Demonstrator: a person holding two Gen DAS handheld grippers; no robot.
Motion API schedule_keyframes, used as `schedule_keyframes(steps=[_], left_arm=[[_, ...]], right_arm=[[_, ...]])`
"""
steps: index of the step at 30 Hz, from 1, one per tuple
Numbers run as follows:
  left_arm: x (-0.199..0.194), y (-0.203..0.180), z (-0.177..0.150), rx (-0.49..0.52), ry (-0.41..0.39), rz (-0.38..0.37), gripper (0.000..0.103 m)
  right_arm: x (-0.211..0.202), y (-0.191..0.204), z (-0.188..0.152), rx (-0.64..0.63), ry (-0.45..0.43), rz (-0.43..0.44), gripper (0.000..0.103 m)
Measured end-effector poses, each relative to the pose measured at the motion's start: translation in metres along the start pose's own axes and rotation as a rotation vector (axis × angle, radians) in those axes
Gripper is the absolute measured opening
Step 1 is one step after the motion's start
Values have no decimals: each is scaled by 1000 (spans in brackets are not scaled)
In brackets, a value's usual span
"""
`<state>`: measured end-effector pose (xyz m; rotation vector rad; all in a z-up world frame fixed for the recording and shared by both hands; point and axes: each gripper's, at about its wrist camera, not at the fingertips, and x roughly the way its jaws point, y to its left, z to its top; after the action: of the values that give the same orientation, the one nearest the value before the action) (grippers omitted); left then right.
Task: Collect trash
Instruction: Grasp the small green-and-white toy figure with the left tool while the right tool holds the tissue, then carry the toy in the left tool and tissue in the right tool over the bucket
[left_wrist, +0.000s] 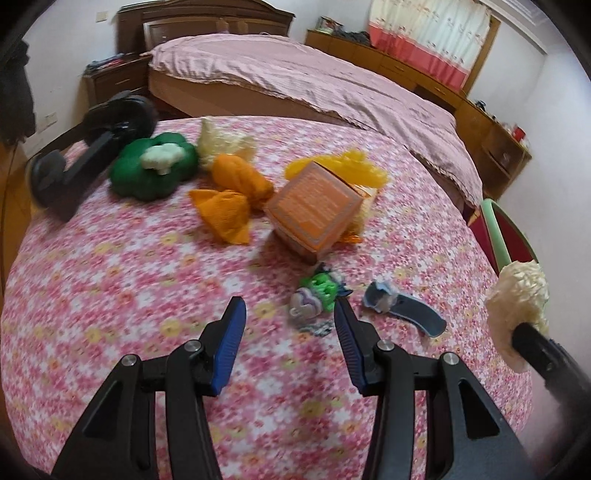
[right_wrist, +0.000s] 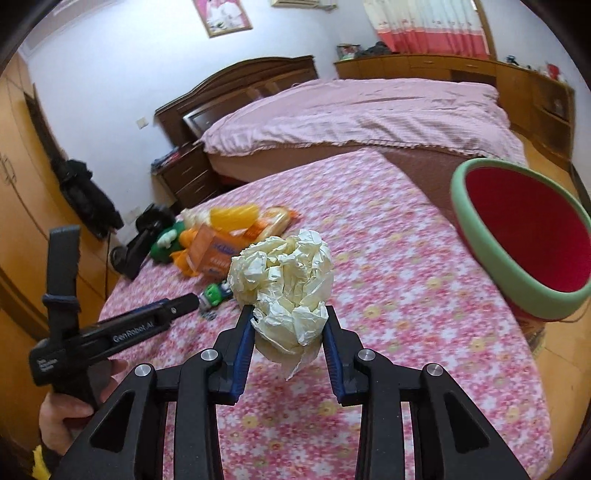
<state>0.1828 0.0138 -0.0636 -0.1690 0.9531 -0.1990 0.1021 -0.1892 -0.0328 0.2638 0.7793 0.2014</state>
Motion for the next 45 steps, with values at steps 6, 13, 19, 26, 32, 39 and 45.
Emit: schedule_keyframes(steps=[6, 13, 19, 26, 32, 39, 45], left_arm=[[16, -10, 7, 49, 26, -6, 50], [25, -20, 6, 111, 23, -10, 38], [24, -27, 3, 149, 23, -9, 29], [6, -22, -9, 119, 6, -49, 28], [-23, -17, -16, 73, -44, -82, 28], [-58, -18, -17, 56, -104, -106, 28], [-82, -29, -13, 56, -148, -127, 28]], right_arm=[[-4, -17, 1, 56, -4, -32, 36], [-8, -27, 3, 88, -17, -51, 36], [-9, -31, 3, 102, -17, -42, 36], [-16, -32, 4, 101, -34, -27, 36], [-29, -31, 2, 95, -59, -14, 36], [-47, -32, 0, 96, -92, 1, 36], [-62, -35, 0, 97, -115, 9, 36]])
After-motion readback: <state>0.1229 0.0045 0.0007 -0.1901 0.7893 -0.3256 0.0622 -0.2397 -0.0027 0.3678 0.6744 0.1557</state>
